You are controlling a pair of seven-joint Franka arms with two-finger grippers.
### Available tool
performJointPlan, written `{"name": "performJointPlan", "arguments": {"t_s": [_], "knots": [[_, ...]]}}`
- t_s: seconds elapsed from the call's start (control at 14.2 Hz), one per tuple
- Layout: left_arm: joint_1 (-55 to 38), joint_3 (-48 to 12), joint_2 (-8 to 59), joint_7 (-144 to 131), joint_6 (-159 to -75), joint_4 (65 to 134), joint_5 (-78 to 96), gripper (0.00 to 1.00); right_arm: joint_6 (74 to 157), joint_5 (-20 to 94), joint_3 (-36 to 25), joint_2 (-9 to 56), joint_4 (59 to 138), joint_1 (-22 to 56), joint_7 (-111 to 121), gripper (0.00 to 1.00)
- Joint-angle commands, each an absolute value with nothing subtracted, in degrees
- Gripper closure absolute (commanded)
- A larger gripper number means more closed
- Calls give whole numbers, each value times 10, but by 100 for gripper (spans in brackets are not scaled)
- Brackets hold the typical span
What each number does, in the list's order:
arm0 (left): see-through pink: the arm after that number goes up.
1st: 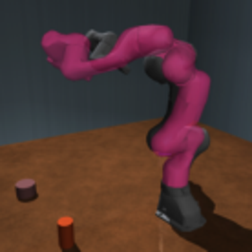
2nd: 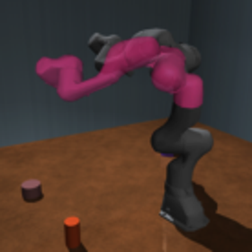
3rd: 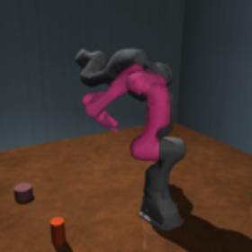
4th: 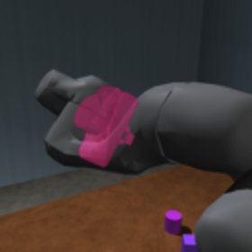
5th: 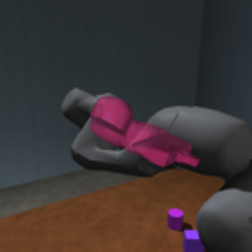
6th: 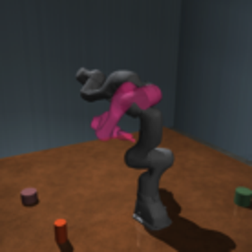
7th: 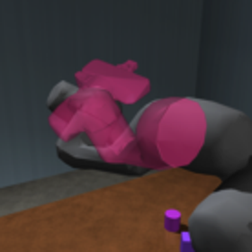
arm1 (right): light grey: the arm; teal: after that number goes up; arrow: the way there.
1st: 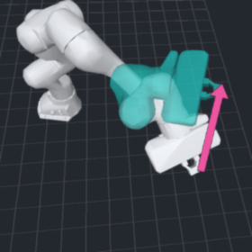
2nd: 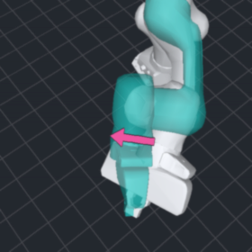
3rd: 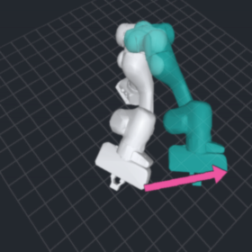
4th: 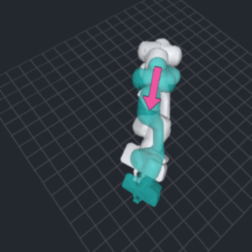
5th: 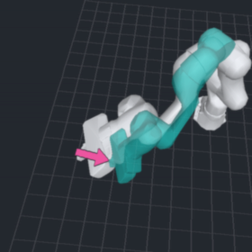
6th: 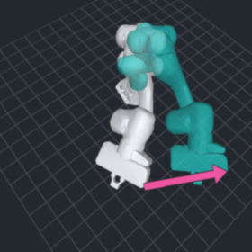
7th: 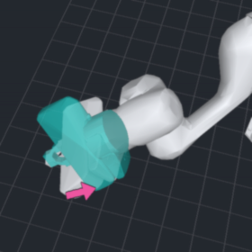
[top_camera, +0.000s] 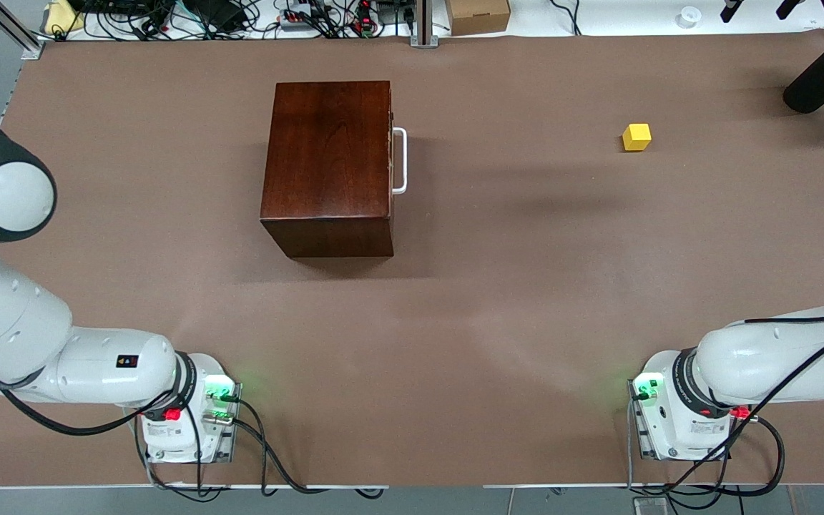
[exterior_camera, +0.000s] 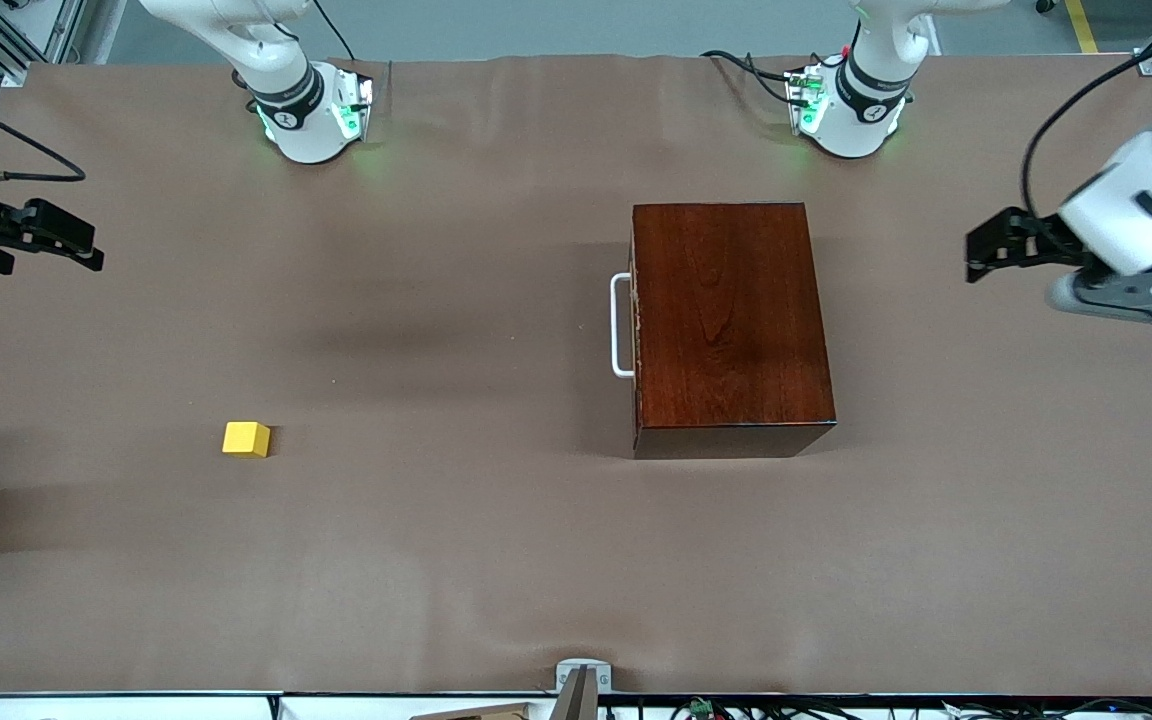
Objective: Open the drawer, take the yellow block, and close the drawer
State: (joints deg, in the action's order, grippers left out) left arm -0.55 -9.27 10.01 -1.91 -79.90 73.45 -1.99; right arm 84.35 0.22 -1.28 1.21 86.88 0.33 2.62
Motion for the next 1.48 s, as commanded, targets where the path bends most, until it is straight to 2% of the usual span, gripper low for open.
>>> {"name": "performJointPlan", "arguments": {"t_s": [0.0,0.21,0.42,1.41], "knots": [[11,-93,57,-52,-825,788,-6,0,843,7,-7,10,869,-4,17,0],[9,-78,21,-67,-860,839,-6,0,845,7,-7,10,867,-4,17,0],[11,-62,20,-33,-858,839,0,0,844,7,-6,10,866,-4,7,0],[13,-63,28,-34,-869,838,-1,0,838,7,-6,10,867,-4,7,0]]}}
